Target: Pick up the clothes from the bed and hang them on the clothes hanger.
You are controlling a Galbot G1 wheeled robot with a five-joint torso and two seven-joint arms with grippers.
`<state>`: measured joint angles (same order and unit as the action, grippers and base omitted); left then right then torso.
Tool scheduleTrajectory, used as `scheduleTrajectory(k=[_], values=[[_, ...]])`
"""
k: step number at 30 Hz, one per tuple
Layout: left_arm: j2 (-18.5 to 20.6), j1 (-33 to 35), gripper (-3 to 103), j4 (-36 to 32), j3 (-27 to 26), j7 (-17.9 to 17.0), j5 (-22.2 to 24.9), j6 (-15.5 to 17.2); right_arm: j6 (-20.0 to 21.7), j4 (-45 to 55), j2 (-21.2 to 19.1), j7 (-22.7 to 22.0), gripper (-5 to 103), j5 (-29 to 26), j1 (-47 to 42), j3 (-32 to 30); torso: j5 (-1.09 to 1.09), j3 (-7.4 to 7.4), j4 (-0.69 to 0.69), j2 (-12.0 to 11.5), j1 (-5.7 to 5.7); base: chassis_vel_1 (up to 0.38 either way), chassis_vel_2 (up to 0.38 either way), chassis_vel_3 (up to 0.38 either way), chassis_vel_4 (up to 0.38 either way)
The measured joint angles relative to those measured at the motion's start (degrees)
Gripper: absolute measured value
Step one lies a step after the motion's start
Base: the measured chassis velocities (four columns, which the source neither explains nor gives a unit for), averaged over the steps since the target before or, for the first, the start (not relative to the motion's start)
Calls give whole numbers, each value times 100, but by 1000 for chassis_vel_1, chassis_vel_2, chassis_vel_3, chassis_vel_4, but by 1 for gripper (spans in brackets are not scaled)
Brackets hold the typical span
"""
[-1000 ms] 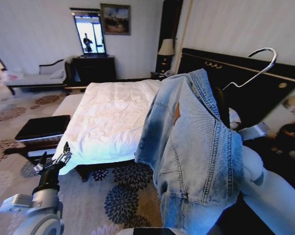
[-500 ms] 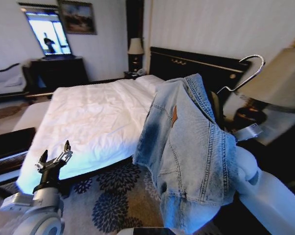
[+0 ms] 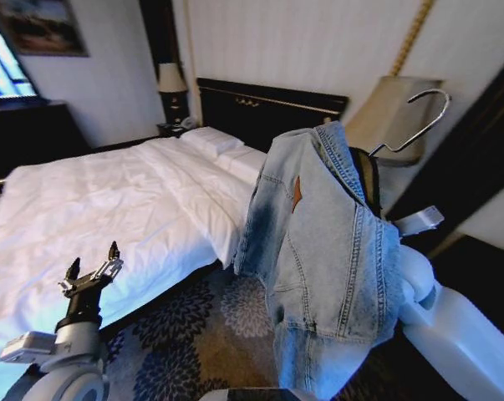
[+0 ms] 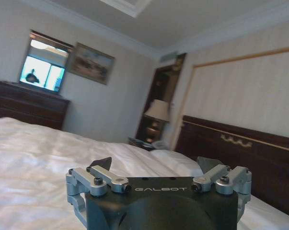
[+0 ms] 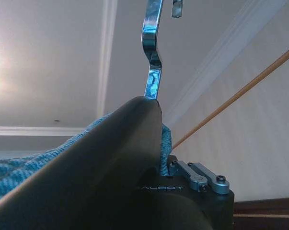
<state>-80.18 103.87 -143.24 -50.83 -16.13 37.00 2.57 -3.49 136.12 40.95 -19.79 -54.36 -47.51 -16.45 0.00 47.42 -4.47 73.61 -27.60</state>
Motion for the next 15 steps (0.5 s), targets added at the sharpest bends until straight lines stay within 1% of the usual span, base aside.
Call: scheduleTrajectory(k=[7, 15], values=[[-24, 48, 100, 0, -21, 3, 32, -8, -2, -21, 17, 2, 23, -20, 30, 42, 0, 0, 0, 0, 0, -122, -126, -126, -133], [-44, 46, 100, 0, 28, 9, 37, -20, -2, 45, 38, 15, 23, -8, -173, -173, 0, 0, 0, 1, 1, -122, -128, -124, -115]])
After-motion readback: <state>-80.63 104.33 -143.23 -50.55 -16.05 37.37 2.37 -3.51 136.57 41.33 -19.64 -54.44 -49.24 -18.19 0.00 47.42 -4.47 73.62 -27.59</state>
